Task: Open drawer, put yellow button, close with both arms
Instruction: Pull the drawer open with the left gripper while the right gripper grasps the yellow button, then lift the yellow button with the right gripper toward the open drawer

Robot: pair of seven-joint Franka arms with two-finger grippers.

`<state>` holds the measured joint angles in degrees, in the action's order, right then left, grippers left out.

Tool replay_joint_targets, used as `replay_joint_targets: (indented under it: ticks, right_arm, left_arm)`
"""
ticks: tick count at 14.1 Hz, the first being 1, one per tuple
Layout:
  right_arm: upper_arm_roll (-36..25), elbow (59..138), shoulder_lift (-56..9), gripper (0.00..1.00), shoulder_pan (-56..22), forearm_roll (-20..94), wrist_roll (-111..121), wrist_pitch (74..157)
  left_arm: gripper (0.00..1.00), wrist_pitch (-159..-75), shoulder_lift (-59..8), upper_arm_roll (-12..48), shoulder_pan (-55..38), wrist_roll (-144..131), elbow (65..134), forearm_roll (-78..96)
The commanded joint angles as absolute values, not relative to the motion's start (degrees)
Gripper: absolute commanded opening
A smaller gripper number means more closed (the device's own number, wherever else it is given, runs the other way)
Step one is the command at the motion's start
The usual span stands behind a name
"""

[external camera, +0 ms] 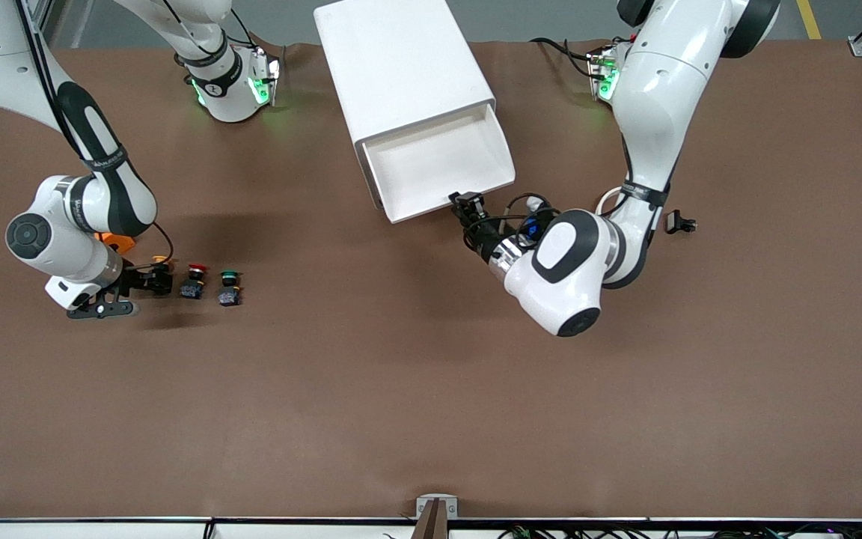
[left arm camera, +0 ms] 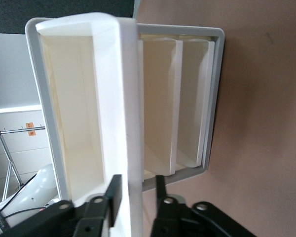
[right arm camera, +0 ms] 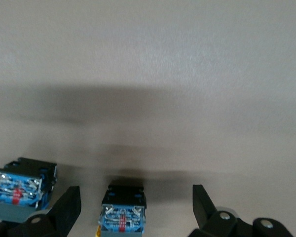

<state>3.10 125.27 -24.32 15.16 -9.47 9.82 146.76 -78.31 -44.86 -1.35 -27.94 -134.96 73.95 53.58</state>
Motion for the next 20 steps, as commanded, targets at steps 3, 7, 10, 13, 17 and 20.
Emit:
replay_joint_targets:
  ticks: [3, 7, 10, 13, 17, 20]
  right_arm:
    - [4.13, 127.62, -23.2, 1.0, 17.23, -10.46, 9.23, 146.34]
    - [4.48, 127.53, -23.12, 0.89, 17.14, -10.2, 9.23, 142.21]
    - [4.48, 127.62, -23.12, 0.7, 17.05, -9.93, 9.23, 141.95]
    - [4.74, 127.09, -23.03, 0.35, 16.35, -9.93, 9.32, 141.94]
    - [5.19, 121.57, -22.85, 0.31, 14.42, -9.93, 9.84, 140.02]
    - [5.19, 110.52, -22.06, 0.29, 10.83, -9.93, 9.67, 126.97]
  left_arm:
    - [1.0, -78.05, -44.65, -4.29, -27.68, -131.93, 71.03, 53.96]
    - [1.0, -77.96, -43.51, -12.71, -27.51, -125.37, 68.64, 53.35]
    - [1.0, -77.61, -41.15, -21.07, -27.6, -115.34, 68.73, 51.6]
    - [1.0, -77.52, -38.86, -23.38, -27.51, -104.11, 68.73, 41.7]
    - [1.0, -77.52, -34.81, -23.38, -27.69, -82.83, 68.91, 26.75]
    - [1.0, -77.61, -32.7, -23.55, -27.51, -68.43, 68.91, 19.7]
